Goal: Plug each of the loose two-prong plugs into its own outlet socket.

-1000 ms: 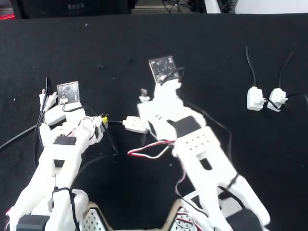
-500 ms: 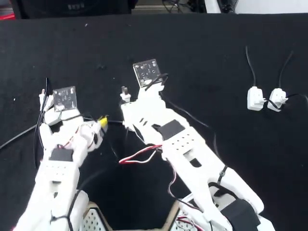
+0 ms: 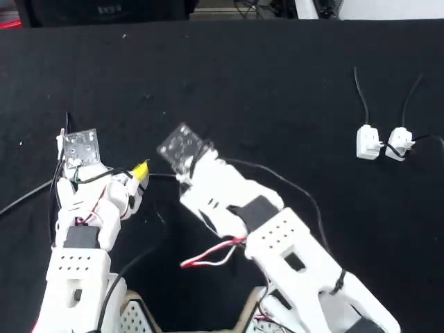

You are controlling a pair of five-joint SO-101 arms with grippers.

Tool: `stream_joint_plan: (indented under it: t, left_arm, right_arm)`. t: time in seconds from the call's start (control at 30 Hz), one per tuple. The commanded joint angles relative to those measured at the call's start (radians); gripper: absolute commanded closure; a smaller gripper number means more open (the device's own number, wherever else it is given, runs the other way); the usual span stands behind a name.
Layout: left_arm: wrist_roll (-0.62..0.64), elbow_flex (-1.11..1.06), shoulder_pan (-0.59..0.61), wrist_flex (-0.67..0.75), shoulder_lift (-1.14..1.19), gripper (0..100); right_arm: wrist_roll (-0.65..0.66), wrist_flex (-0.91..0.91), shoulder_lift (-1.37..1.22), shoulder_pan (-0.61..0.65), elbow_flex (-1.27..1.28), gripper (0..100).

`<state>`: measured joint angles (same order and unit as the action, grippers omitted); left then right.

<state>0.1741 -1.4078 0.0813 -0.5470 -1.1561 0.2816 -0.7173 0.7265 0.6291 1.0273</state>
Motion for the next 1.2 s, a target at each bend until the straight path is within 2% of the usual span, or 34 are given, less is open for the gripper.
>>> stream_joint_plan:
  t: [0.0, 0.13, 0.27, 0.5, 0.7, 0.97, 1.17]
  left_arm:
    - [0.012, 0.03, -0.012, -0.029, -0.021, 75]
    - [0.012, 0.027, -0.091, -0.028, -0.021, 75]
    - [0.012, 0.031, -0.147, -0.025, -0.021, 75]
    - [0.012, 0.025, -0.168, 0.009, -0.021, 75]
    - [0.011, -0.022, -0.162, 0.092, -0.021, 75]
    - [0.003, -0.047, -0.17, 0.091, -0.021, 75]
    - [0.002, -0.056, -0.168, 0.089, -0.021, 75]
  right_arm:
    - [0.04, 0.046, 0.044, 0.014, 0.033, 98.8]
    - [-0.005, 0.229, 0.021, 0.014, 0.14, 98.8]
    - [-0.037, 0.321, -0.019, 0.031, 0.188, 98.8]
    - [-0.037, 0.345, -0.105, 0.132, 0.183, 98.8]
    - [-0.037, 0.354, -0.099, 0.133, 0.185, 98.8]
    - [-0.038, 0.354, -0.047, 0.123, 0.191, 98.8]
    - [-0.129, 0.247, 0.111, 0.087, 0.191, 98.8]
